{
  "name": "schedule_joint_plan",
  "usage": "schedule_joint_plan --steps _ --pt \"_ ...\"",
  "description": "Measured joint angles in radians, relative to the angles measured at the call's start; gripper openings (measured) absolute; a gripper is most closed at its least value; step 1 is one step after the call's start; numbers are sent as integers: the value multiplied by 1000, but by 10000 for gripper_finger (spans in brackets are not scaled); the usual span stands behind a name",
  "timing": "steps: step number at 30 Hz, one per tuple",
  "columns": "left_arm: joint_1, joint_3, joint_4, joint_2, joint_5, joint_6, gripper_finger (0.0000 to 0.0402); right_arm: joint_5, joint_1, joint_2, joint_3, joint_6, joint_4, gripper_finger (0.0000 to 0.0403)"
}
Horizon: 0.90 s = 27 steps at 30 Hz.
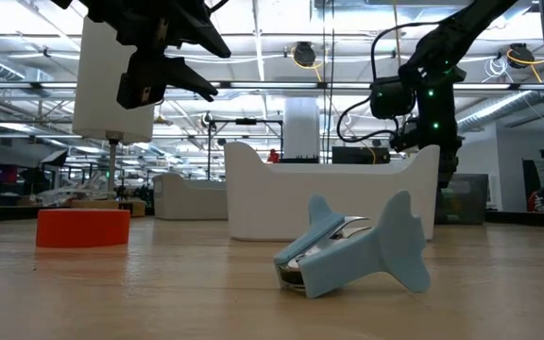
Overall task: Pick and place Stapler, Stapler remover, tape
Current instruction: Put the blue stapler into the black bin, then put the blue staple remover into the white bin
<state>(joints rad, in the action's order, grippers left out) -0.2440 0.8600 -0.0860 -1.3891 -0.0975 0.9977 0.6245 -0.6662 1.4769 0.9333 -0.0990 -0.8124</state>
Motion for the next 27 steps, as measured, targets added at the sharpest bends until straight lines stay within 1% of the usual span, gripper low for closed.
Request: schedule_joint_plan --steps 4,11,18,20,25,27 --pt "0 0 0 0 0 -1 184 1 0 0 0 0 -3 157" --pt "-9 0 0 0 0 -39 184 2 5 -34 -1 9 -35 159" --pt "-44 0 0 0 -4 -53 184 -12 44 -197 -1 43 -29 159" --pt "-58 0 0 0 -8 -56 184 -76 60 -259 -1 79 -25 159" --pt "-94 0 10 0 -16 -53 184 -343 93 -401 -1 176 9 160" --pt "-109 0 20 0 -34 -49 184 -431 104 -449 -1 208 37 160"
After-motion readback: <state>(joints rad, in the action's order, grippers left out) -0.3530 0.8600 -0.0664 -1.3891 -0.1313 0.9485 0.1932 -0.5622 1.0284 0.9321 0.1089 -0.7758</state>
